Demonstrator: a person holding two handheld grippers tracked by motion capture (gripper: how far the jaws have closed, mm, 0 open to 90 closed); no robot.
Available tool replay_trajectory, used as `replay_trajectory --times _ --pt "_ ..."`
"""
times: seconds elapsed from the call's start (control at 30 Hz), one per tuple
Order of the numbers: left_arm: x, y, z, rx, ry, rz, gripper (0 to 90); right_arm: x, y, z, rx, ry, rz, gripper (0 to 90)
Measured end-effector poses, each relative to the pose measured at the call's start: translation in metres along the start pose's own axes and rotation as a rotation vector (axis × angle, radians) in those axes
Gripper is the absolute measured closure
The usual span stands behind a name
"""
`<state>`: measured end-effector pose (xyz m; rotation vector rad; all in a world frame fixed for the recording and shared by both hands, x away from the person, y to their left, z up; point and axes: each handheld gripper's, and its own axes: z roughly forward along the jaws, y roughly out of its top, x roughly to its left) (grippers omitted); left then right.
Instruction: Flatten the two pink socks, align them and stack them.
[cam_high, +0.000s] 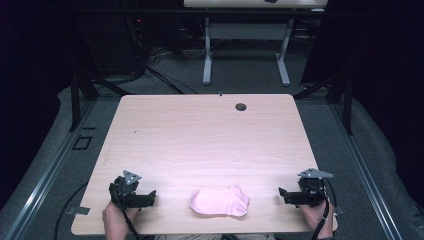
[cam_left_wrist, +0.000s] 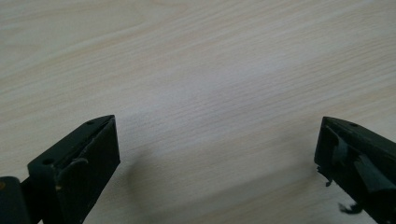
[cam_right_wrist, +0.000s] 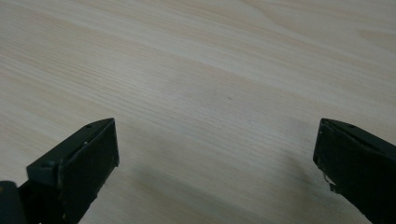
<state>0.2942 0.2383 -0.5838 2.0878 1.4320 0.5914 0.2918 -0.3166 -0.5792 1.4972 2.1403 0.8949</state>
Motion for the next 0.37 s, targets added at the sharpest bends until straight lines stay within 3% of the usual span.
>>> replay_trajectory --times 0.07,0.2,0.37 --pt "0.0025 -0.0025 0.002 -0.029 -0.016 -0.016 0.2 -0.0032 -0.0028 0.0042 0.017 -0.022 -0.001 0.0" --pt "0.0073 -0.008 0.0055 -0.084 -0.044 -0.038 0.0 -0.005 -0.006 0.0069 -0.021 -0.049 -0.011 0.0" --pt "0.0099 -0.0071 0.0067 -0.087 -0.048 -0.033 0.0 -0.0071 -0.0075 0.0075 -0.035 -0.035 -0.024 0.0"
